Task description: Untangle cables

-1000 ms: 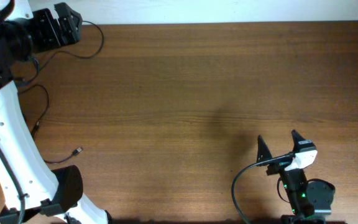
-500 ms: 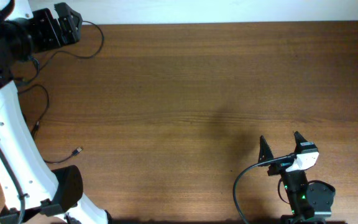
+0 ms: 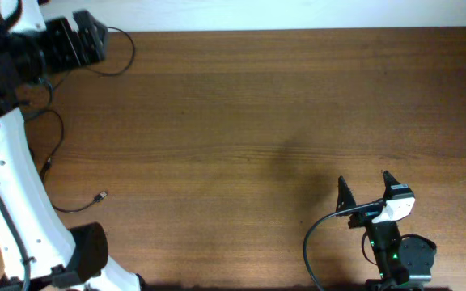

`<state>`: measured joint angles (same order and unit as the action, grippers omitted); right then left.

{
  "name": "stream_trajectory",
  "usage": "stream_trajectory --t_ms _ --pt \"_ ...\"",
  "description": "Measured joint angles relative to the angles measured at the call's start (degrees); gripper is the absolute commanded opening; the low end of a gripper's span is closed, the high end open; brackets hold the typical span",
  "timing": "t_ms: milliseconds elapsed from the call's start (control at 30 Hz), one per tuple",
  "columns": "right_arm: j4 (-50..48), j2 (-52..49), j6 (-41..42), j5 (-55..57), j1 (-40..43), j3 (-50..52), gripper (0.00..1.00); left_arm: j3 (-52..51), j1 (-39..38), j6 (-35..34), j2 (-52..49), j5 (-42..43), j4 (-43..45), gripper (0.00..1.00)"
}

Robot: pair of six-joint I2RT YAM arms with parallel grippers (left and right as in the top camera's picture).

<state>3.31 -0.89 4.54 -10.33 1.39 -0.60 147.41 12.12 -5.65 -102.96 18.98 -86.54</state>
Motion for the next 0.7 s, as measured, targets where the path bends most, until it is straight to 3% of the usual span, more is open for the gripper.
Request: stream_trajectory --t_ms 200,300,333,500,600,700 --pt "0.09 0.09 -0.02 0.42 0.00 0.00 0.99 -34.25 0.00 -0.02 20.74 -1.62 10.82 1.00" --pt "0.00 0.09 -0.02 0.44 0.00 -0.02 0.99 -53.66 0.00 0.00 34.32 -3.96 24.04 0.99" --pt "0.09 0.11 -0.02 0.46 0.00 -0.02 0.99 -64.41 0.00 -0.04 41.33 -4.68 32.92 0.99" --pt "0.09 0.20 0.02 0.46 0.00 -0.02 0.99 -97.70 -0.02 -0.04 64.52 -5.51 59.69 0.99" --pt "0.11 0.22 -0.02 0.44 0.00 -0.02 0.99 -115.14 -0.50 -0.04 78.82 -5.57 70.55 0.99" --pt "0.11 0.24 -0.02 0.44 0.00 -0.02 0.99 -126.33 -2.69 1.31 87.97 -5.95 78.27 0.99"
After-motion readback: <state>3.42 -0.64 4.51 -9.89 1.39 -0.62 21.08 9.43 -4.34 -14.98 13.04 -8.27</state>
